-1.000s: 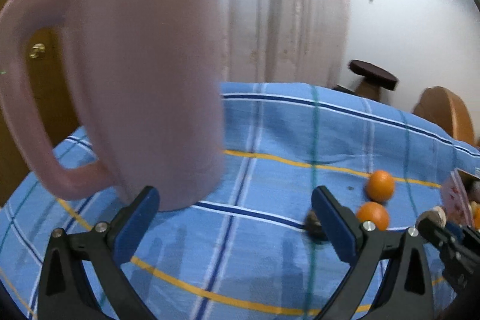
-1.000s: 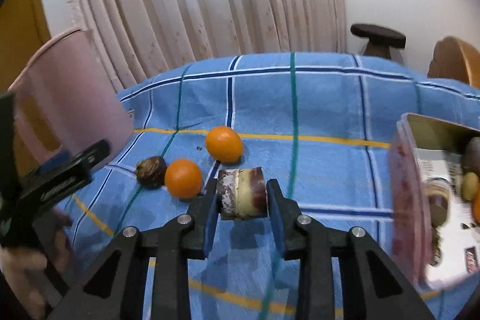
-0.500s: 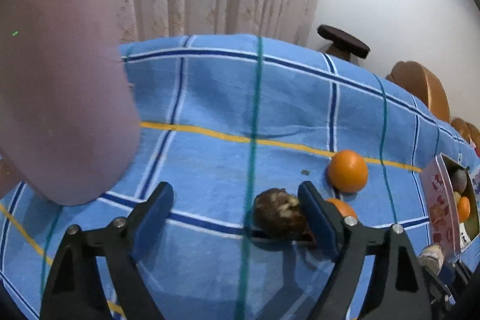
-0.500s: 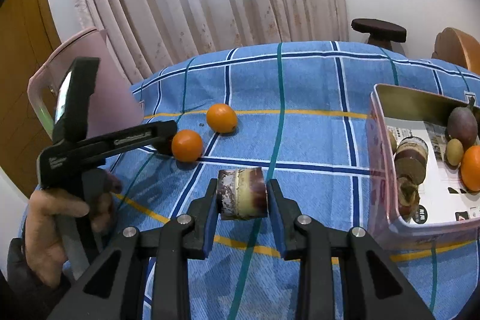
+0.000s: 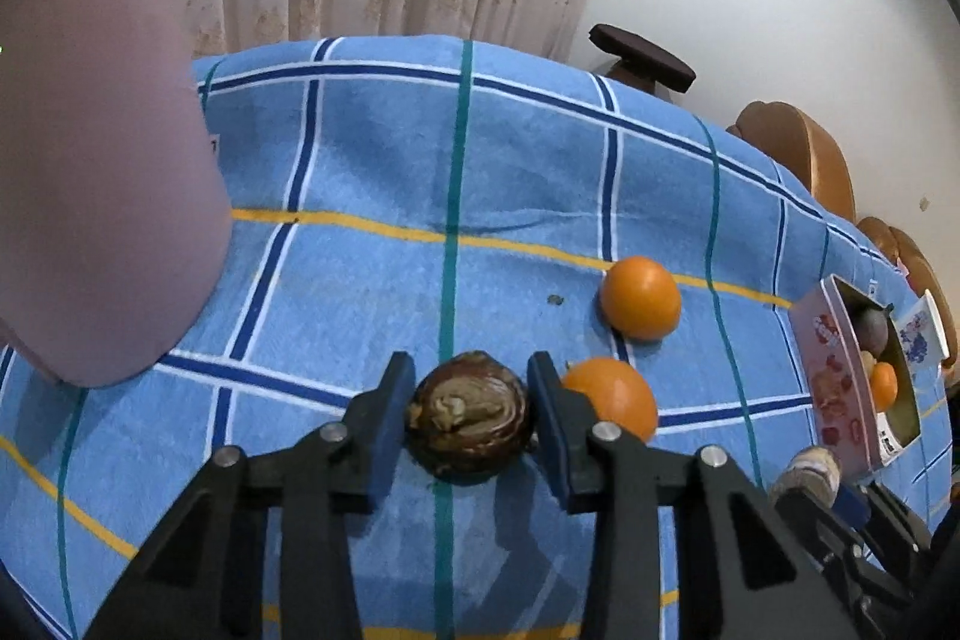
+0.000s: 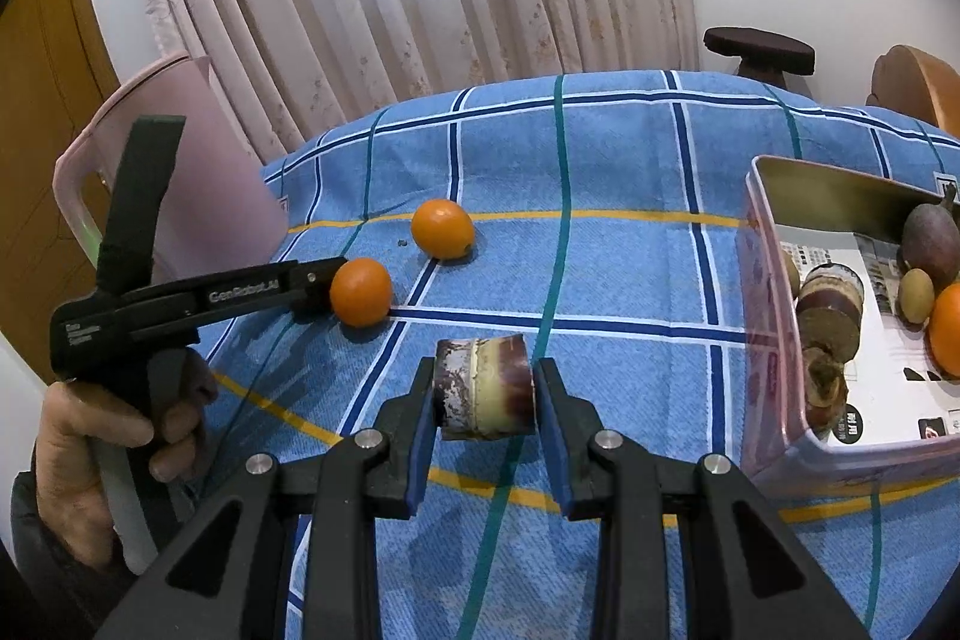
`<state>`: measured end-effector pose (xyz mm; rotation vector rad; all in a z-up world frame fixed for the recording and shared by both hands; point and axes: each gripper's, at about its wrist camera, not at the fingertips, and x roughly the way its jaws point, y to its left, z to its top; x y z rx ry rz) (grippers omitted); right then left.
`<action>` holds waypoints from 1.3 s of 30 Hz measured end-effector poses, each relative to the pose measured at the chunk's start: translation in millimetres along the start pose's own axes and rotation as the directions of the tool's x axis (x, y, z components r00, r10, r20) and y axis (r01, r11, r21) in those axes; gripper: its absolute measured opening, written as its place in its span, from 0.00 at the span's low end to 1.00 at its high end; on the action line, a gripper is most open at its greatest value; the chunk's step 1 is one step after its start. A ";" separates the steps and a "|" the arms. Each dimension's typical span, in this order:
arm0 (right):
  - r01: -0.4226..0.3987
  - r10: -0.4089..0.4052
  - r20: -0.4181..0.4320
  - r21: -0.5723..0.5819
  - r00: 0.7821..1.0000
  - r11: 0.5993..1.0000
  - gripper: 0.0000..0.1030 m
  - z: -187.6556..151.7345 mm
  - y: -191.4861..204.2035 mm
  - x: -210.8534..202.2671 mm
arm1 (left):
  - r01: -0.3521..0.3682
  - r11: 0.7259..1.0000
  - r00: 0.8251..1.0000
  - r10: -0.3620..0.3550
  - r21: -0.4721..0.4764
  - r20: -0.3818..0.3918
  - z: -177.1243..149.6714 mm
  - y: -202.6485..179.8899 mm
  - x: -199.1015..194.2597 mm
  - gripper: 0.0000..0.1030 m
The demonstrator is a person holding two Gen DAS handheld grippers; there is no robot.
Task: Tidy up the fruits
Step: 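Carry the cake roll and brown fruit into the tin and open both tools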
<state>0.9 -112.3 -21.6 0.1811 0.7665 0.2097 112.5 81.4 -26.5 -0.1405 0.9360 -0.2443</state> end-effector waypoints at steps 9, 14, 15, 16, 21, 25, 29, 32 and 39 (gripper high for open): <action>-0.001 0.000 -0.012 -0.015 1.000 1.000 0.32 0.3 3.3 3.9 | -0.087 0.994 0.995 0.085 0.061 0.042 0.7 -7.1 14.1 0.39; 0.000 0.000 -0.003 -0.013 1.000 1.000 0.32 0.9 3.8 3.5 | -0.083 0.996 0.994 0.082 0.015 0.077 -4.5 10.6 1.8 0.38; 0.001 -0.001 0.004 -0.014 1.000 1.000 0.32 0.8 4.2 2.7 | -0.099 0.995 0.989 0.098 0.007 0.107 -6.4 12.9 -4.3 0.38; 0.003 -0.003 0.015 -0.017 1.000 1.000 0.32 0.5 4.8 0.7 | -0.124 0.992 0.982 0.122 0.004 0.145 -7.6 12.7 -10.3 0.38; 0.036 -0.030 0.097 -0.057 0.995 0.998 0.32 0.3 11.0 -12.1 | -0.239 0.971 0.924 0.225 0.009 0.309 -16.4 0.9 -36.8 0.38; 0.078 -0.063 0.155 -0.090 0.986 0.993 0.32 0.8 15.4 -21.4 | -0.293 0.956 0.889 0.264 0.021 0.375 -24.3 -11.6 -46.7 0.38; 0.095 -0.076 0.171 -0.102 0.982 0.990 0.32 0.6 17.3 -23.5 | -0.319 0.947 0.875 0.287 0.020 0.390 -28.8 -20.4 -49.0 0.38; 0.119 -0.095 0.198 -0.116 0.976 0.986 0.32 0.2 19.3 -26.3 | -0.322 0.947 0.872 0.292 0.010 0.392 -36.9 -23.3 -53.5 0.38; 0.147 -0.109 0.234 -0.148 0.966 0.978 0.32 -3.4 23.5 -35.0 | -0.300 0.954 0.877 0.285 -0.021 0.387 -47.6 -29.0 -60.0 0.38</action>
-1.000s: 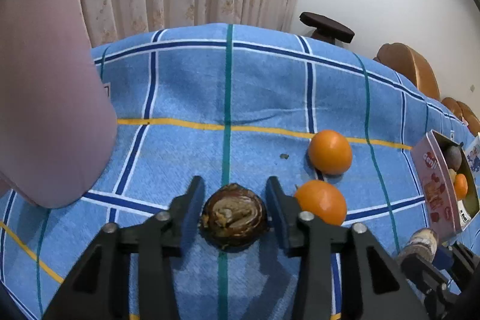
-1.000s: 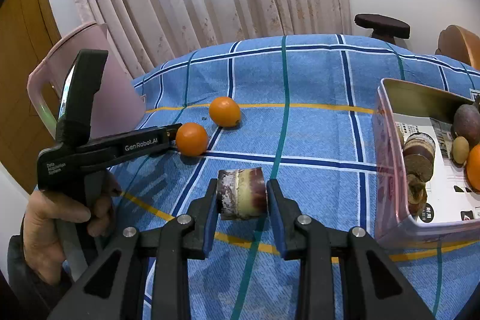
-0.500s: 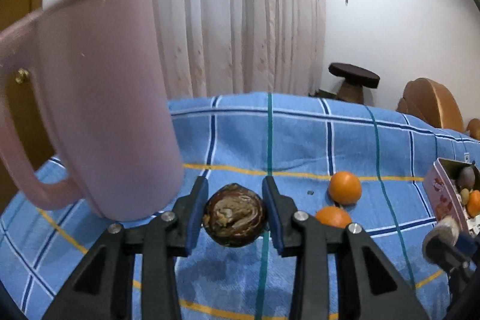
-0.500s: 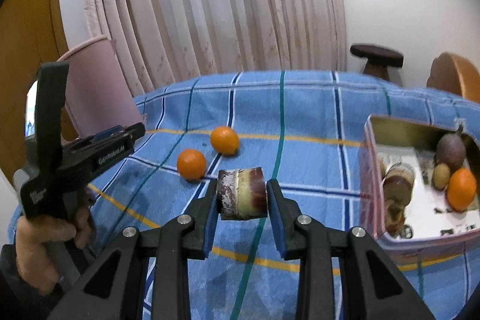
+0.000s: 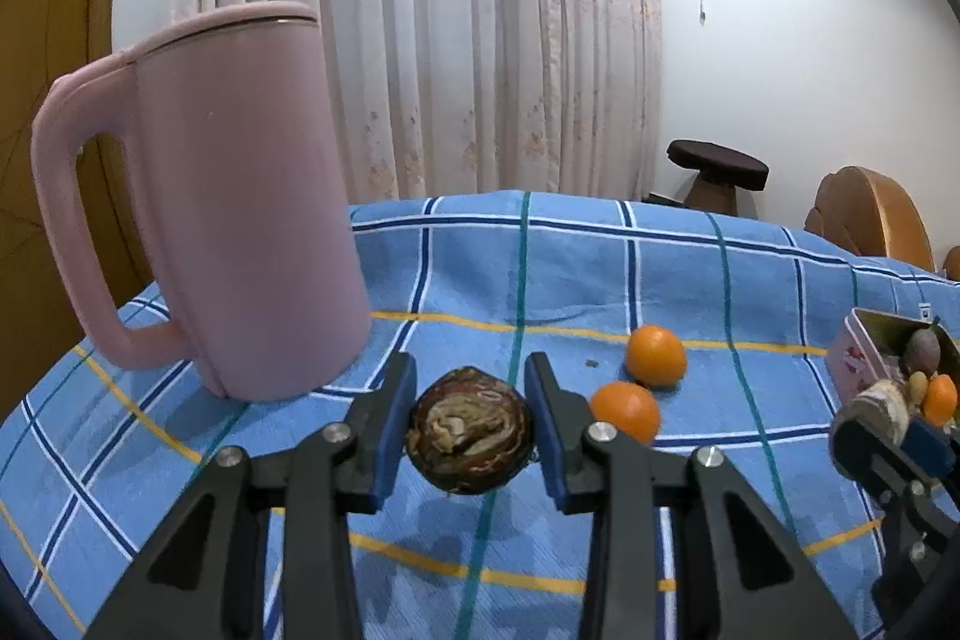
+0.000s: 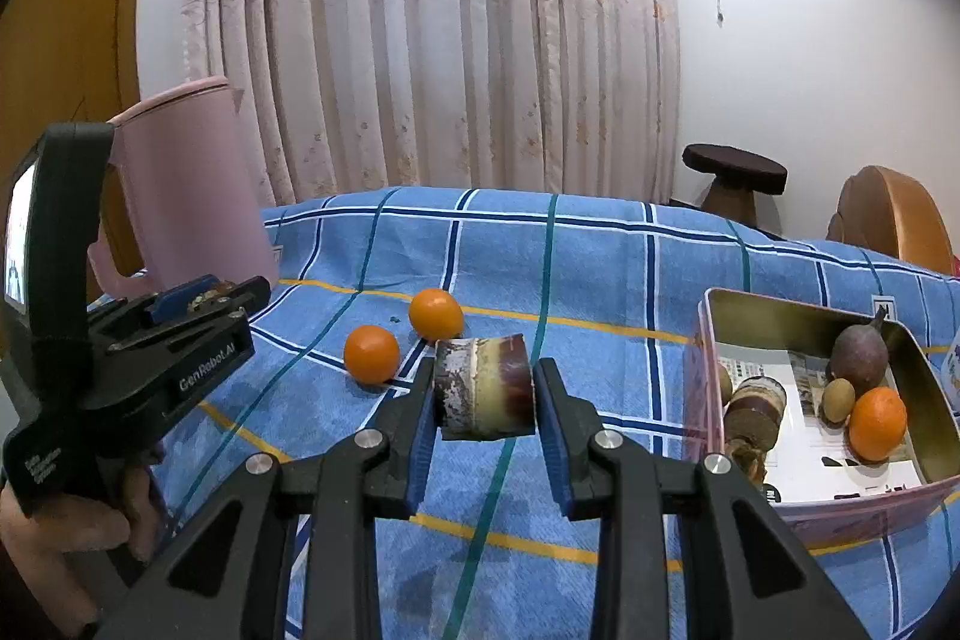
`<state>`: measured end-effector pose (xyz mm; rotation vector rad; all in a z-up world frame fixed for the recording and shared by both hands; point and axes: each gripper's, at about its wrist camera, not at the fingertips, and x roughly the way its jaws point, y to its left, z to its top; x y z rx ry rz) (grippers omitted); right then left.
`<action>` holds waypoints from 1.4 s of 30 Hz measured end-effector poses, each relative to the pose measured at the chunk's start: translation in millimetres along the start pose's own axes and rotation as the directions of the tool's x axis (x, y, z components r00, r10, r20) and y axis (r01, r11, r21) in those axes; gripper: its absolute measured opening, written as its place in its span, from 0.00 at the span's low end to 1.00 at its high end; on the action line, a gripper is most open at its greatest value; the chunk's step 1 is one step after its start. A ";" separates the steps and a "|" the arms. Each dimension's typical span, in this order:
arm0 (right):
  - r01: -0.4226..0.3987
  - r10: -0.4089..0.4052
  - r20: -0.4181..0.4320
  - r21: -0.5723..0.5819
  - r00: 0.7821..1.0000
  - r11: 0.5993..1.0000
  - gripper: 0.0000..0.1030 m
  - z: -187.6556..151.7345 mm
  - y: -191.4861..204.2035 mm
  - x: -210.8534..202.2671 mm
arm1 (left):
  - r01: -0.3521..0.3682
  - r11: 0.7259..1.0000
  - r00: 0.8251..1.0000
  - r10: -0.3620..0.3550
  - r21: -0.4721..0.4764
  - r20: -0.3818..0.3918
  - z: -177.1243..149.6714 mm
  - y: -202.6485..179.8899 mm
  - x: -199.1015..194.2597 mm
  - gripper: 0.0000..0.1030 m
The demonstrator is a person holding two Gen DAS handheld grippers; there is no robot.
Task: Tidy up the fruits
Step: 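Carry the cake roll and brown fruit into the tin and open both tools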
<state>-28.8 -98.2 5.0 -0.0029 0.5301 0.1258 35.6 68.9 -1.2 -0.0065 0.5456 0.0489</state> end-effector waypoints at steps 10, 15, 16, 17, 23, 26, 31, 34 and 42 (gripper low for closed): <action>-0.009 0.009 0.004 -0.010 1.000 1.000 0.32 -5.9 -4.9 -13.9 | 0.017 1.000 1.000 -0.017 -0.004 0.009 -10.7 -14.9 -18.1 0.38; 0.001 -0.001 0.005 -0.008 1.000 1.000 0.32 -8.7 -13.5 -17.6 | 0.035 0.999 0.999 -0.035 0.003 0.005 -14.6 -26.1 -24.0 0.38; 0.002 -0.002 0.004 -0.006 1.000 1.000 0.32 -9.0 -15.8 -18.7 | 0.037 0.999 0.999 -0.037 0.006 0.004 -15.0 -28.6 -25.5 0.38; 0.003 -0.003 0.003 -0.003 1.000 1.000 0.32 -9.5 -18.1 -19.4 | 0.038 0.999 0.999 -0.038 0.010 0.004 -15.4 -31.3 -26.4 0.38; 0.005 -0.005 0.007 -0.010 1.000 1.000 0.32 -11.5 -24.4 -25.2 | 0.048 0.999 0.999 -0.049 0.012 0.004 -18.0 -41.1 -30.5 0.38; 0.005 -0.005 0.008 -0.013 1.000 1.000 0.32 -12.5 -27.6 -27.2 | 0.058 0.998 0.998 -0.058 0.016 0.007 -19.9 -48.0 -33.5 0.38; 0.002 -0.002 0.006 -0.010 1.000 1.000 0.32 -13.7 -31.7 -29.7 | 0.063 0.998 0.998 -0.063 0.019 0.010 -21.7 -55.2 -37.5 0.38; 0.002 -0.002 0.011 -0.015 1.000 1.000 0.32 -15.3 -36.7 -34.5 | 0.068 0.998 0.998 -0.068 0.016 0.011 -23.4 -59.1 -39.9 0.38; 0.067 -0.068 0.039 0.004 0.997 0.998 0.32 -16.9 -69.9 -46.1 | 0.131 0.991 0.991 -0.131 0.027 0.005 -25.3 -85.2 -44.5 0.38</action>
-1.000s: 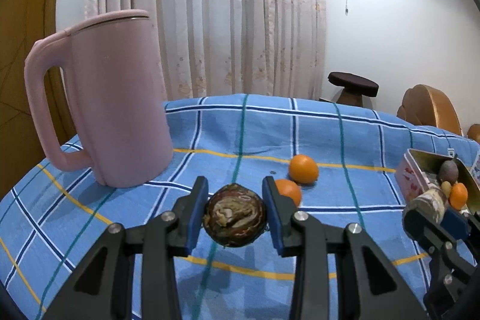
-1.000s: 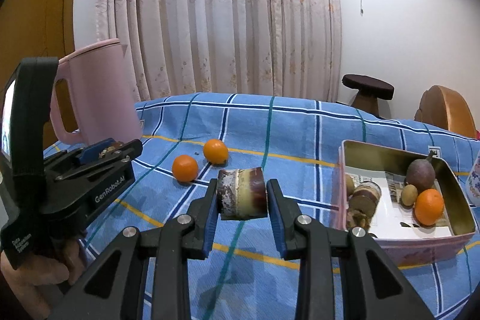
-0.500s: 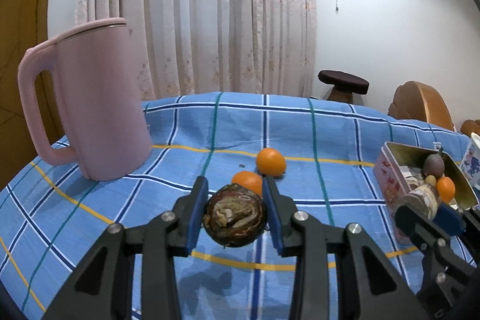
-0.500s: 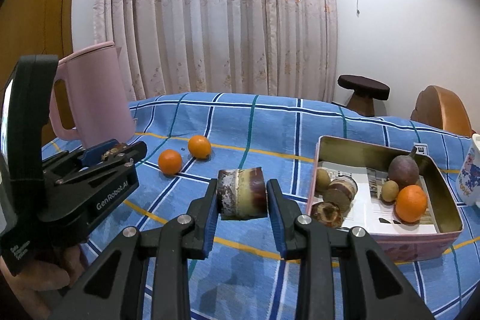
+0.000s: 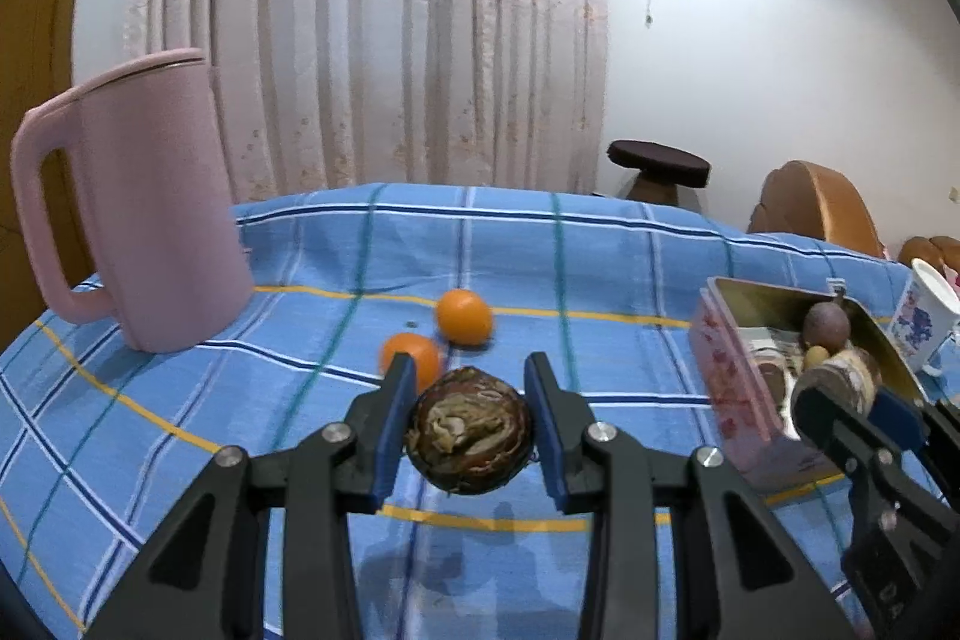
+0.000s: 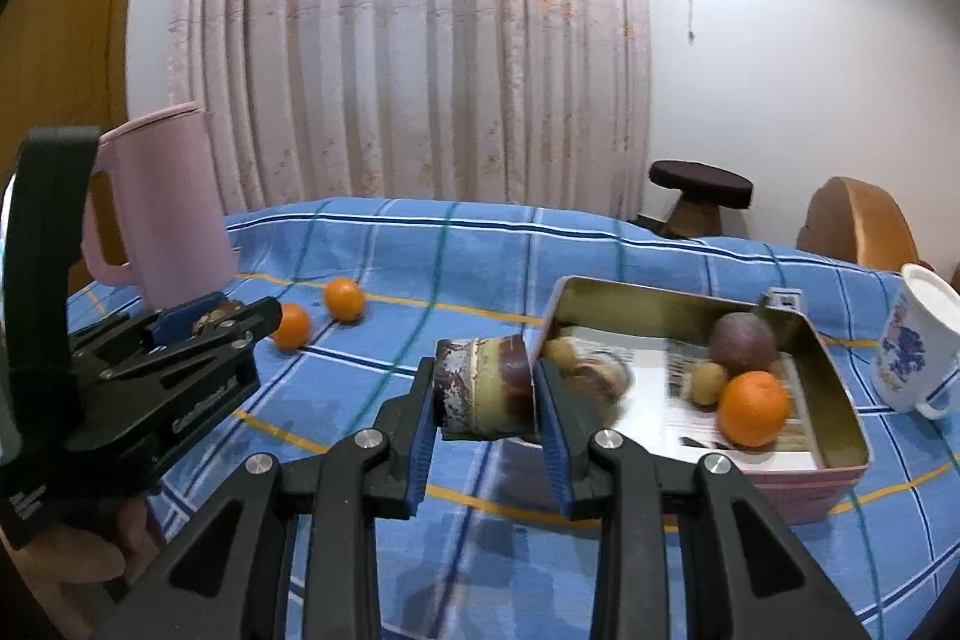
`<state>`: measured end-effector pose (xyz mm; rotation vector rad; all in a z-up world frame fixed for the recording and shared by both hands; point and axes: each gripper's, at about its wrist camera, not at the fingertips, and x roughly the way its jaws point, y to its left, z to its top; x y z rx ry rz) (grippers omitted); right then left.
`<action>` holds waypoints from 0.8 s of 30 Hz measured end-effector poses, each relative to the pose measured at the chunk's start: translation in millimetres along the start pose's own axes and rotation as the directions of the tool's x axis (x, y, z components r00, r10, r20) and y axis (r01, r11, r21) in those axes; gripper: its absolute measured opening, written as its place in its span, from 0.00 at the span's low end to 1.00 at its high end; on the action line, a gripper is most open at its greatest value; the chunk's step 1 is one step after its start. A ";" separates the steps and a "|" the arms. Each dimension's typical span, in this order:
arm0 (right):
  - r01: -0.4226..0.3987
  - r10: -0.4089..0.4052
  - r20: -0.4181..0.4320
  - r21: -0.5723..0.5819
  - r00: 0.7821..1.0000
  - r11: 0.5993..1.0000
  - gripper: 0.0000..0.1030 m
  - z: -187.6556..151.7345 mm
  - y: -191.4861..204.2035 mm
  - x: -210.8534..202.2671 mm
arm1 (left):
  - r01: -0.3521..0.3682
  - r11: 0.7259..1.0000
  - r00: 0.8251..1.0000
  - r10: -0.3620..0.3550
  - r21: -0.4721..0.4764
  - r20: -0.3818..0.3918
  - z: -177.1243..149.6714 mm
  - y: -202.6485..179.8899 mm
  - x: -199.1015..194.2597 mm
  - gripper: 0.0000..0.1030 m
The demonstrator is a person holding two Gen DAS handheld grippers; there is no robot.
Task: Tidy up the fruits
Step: 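Carry the cake roll and brown fruit into the tin and open both tools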
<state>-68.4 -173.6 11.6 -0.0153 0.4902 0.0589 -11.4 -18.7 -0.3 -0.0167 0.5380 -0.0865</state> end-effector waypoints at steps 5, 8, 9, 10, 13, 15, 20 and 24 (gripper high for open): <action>0.045 -0.045 0.005 0.031 0.999 0.999 0.32 1.6 -27.9 -1.4 | 0.052 0.998 0.999 -0.052 0.031 0.002 2.8 -30.6 0.7 0.38; 0.075 -0.076 0.009 0.052 0.997 0.996 0.32 3.3 -46.4 -2.7 | 0.075 0.996 0.997 -0.075 0.050 0.009 3.2 -48.5 0.4 0.38; 0.082 -0.083 0.012 0.055 0.996 0.995 0.32 3.3 -51.3 -3.6 | 0.083 0.995 0.996 -0.084 0.054 0.012 3.5 -54.2 0.1 0.38; 0.090 -0.091 0.014 0.058 0.996 0.994 0.32 3.6 -56.0 -4.6 | 0.091 0.994 0.996 -0.092 0.059 0.015 3.7 -59.4 0.2 0.38; 0.119 -0.121 0.020 0.069 0.992 0.990 0.32 4.4 -72.3 -7.4 | 0.109 0.991 0.994 -0.111 0.077 0.022 5.3 -75.2 1.1 0.38; 0.148 -0.150 0.013 0.085 0.989 0.985 0.32 4.6 -87.5 -7.0 | 0.125 0.988 0.992 -0.127 0.086 0.022 7.1 -86.1 3.7 0.38; 0.212 -0.213 -0.008 0.130 0.977 0.969 0.32 5.5 -117.6 -4.7 | 0.180 0.977 0.983 -0.182 0.112 0.008 12.9 -115.5 12.7 0.38; 0.246 -0.243 -0.037 0.154 0.969 0.957 0.32 3.5 -136.1 -0.3 | 0.229 0.963 0.973 -0.227 0.140 -0.030 16.7 -142.2 25.2 0.38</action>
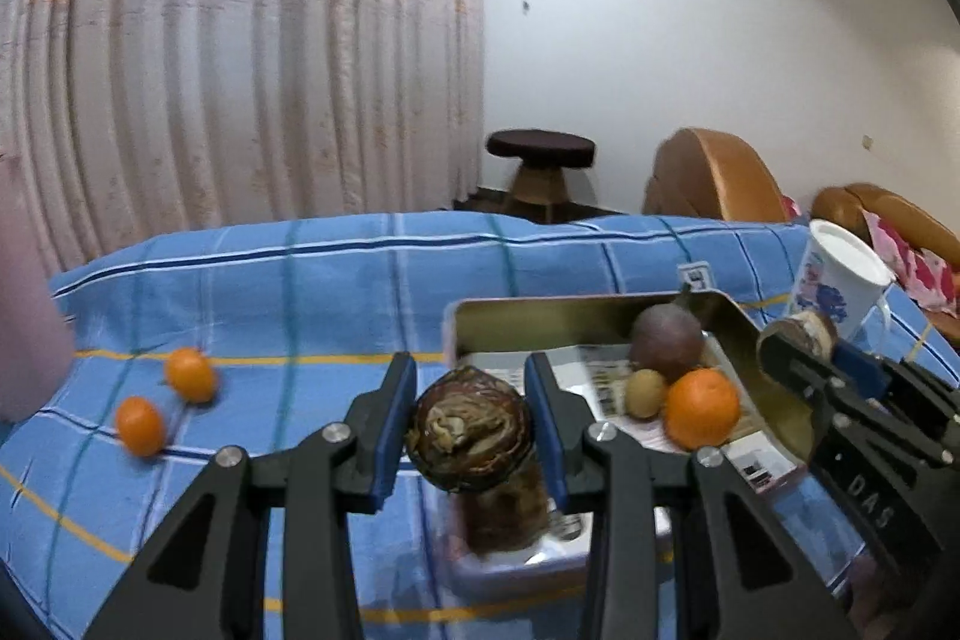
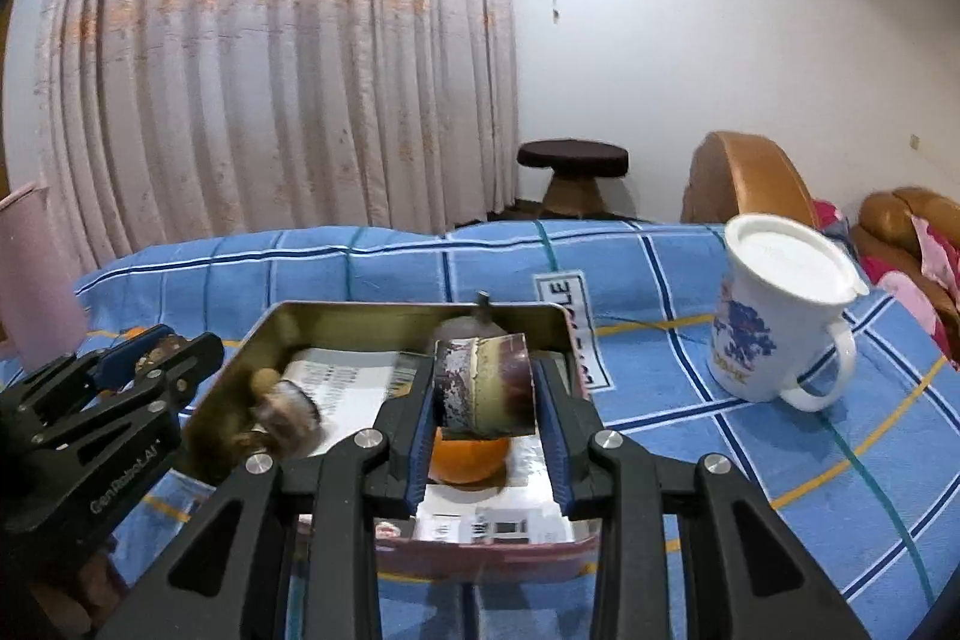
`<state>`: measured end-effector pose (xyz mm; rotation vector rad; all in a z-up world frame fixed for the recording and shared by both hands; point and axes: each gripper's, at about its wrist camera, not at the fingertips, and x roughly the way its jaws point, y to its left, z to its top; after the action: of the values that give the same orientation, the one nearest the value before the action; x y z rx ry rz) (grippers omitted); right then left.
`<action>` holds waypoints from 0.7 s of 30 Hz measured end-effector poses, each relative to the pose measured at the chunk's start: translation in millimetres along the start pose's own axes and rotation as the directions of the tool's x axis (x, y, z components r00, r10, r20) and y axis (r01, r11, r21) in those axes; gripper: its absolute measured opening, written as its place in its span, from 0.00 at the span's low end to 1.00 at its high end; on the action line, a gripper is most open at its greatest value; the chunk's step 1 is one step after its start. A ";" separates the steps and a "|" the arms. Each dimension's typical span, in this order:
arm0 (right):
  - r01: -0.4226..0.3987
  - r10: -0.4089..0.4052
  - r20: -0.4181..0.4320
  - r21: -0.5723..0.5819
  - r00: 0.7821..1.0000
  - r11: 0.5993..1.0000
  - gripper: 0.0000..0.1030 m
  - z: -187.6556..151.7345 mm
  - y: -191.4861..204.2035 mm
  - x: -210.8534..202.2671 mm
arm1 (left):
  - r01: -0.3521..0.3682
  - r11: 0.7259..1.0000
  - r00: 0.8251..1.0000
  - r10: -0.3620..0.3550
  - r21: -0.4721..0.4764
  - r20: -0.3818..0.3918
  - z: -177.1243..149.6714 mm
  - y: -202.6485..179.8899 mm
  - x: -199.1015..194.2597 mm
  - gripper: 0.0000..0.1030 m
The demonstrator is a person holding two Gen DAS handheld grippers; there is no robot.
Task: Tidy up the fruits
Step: 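Carry the cake roll and brown fruit into the tin and open both tools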
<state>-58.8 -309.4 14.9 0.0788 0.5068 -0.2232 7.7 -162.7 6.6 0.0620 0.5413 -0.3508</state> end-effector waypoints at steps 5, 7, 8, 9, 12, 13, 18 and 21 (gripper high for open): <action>-0.045 0.048 -0.077 0.038 0.996 0.998 0.32 -1.1 -5.9 14.1 | 0.045 0.997 0.998 -0.042 0.063 -0.047 -0.7 -19.7 12.1 0.38; -0.065 0.068 -0.091 0.039 0.994 0.997 0.32 -1.5 -4.3 17.1 | 0.049 0.997 0.997 -0.046 0.061 -0.054 0.3 -20.4 13.6 0.38; -0.072 0.075 -0.093 0.039 0.993 0.997 0.32 -0.8 -2.6 19.0 | 0.048 0.997 0.997 -0.044 0.060 -0.066 0.6 -20.2 15.7 0.38; -0.078 0.082 -0.097 0.039 0.992 0.996 0.32 -0.9 -1.8 19.8 | 0.049 0.997 0.996 -0.044 0.056 -0.081 0.7 -19.3 17.9 0.38; -0.096 0.101 -0.101 0.051 0.990 0.994 0.33 -2.1 -1.6 20.8 | 0.054 0.998 0.993 -0.050 0.033 -0.110 0.6 -14.7 22.3 0.38; -0.104 0.109 -0.100 0.054 0.989 0.993 0.33 -2.8 -2.4 21.2 | 0.052 0.998 0.993 -0.049 0.029 -0.112 0.5 -13.9 23.1 0.38; -0.128 0.135 -0.105 0.063 0.985 0.990 0.41 -4.2 -1.7 21.2 | 0.023 0.999 0.997 -0.020 0.027 -0.078 0.8 -12.4 15.9 0.61; -0.128 0.134 -0.080 0.083 0.988 0.988 0.50 -3.0 -5.2 17.4 | -0.008 1.000 0.999 0.008 0.011 -0.054 2.3 -7.3 11.3 0.76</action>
<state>-46.6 -317.4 3.6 0.1972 0.5763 -0.1107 15.3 -173.4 3.1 0.0842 0.5924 -0.3450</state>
